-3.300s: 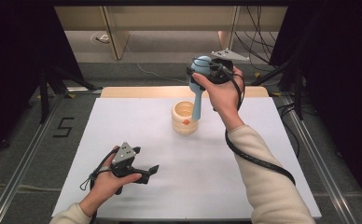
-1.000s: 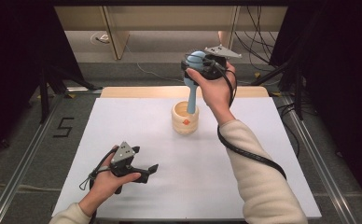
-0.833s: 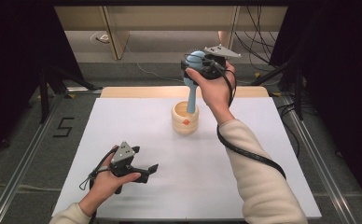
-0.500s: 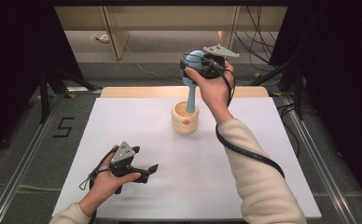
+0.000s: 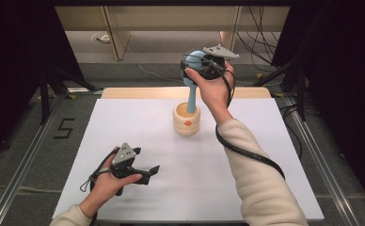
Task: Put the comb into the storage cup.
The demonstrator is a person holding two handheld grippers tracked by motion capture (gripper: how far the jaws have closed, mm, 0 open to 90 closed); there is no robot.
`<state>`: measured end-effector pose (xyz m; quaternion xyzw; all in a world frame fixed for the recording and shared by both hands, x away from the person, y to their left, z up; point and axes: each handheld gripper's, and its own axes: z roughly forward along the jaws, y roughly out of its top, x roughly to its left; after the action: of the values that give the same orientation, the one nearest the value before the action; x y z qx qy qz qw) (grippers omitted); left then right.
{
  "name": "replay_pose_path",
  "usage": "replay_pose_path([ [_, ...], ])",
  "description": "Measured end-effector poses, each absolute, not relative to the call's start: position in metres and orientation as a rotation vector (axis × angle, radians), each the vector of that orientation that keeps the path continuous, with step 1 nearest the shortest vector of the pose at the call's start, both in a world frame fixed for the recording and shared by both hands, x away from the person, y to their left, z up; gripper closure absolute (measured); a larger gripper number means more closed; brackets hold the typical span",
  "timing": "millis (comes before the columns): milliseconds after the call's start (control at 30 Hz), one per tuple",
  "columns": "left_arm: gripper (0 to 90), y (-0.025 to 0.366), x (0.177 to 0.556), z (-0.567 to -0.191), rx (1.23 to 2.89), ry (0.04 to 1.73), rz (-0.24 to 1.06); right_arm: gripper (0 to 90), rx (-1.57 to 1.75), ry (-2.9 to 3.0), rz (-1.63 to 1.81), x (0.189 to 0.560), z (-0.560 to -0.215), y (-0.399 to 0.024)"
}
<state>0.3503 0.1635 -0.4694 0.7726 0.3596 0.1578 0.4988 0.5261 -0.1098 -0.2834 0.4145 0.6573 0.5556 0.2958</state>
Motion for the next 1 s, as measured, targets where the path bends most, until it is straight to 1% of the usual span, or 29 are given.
replay_pose_path([
  [1000,0.6,0.1635,0.3502,-0.4693,1.867,0.871,0.385,20.6,1.115,1.749,1.47,0.5344,-0.2894,-0.1053],
])
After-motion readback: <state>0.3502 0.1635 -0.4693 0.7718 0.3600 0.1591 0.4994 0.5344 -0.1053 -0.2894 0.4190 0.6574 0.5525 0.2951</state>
